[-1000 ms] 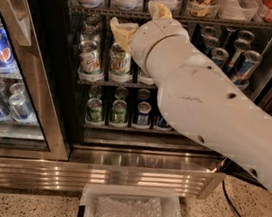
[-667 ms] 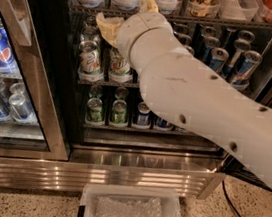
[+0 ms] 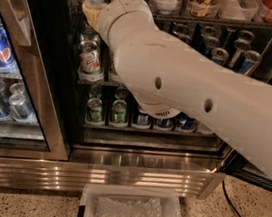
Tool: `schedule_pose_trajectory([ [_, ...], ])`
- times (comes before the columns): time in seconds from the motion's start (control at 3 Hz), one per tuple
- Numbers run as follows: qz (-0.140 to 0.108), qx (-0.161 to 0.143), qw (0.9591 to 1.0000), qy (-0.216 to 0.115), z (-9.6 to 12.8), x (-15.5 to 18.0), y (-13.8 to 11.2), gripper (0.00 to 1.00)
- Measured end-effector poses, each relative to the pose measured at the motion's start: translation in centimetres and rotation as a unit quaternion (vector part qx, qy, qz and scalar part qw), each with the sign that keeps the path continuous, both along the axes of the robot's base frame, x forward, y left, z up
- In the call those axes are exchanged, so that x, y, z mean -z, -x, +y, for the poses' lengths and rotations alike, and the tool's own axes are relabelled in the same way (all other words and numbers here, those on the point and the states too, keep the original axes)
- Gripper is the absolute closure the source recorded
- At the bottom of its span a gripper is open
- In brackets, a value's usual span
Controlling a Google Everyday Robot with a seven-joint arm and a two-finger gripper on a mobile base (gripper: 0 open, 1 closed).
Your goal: Pick blue plastic bottle from top shelf of fridge
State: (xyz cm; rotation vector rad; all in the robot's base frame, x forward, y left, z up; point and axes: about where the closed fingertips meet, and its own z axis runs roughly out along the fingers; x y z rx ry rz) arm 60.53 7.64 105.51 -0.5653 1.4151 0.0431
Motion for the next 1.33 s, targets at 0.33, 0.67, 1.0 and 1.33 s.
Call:
schedule_pose_trajectory([
  [0.33,-0.006,0.022,0.9997,0.002,0.2,-0.9,-0.5,0.39],
  [0.67,-0.008,0.04,0.9992,0.002,0.0,-1.3,-1.0,0.4],
  [1.0,-0.013,0.048,0.9988,0.0,0.1,-1.9,-1.4,0.4],
  [1.33,-0.02,0.053,0.9984,-0.004,0.2,-2.5,-1.8,0.41],
])
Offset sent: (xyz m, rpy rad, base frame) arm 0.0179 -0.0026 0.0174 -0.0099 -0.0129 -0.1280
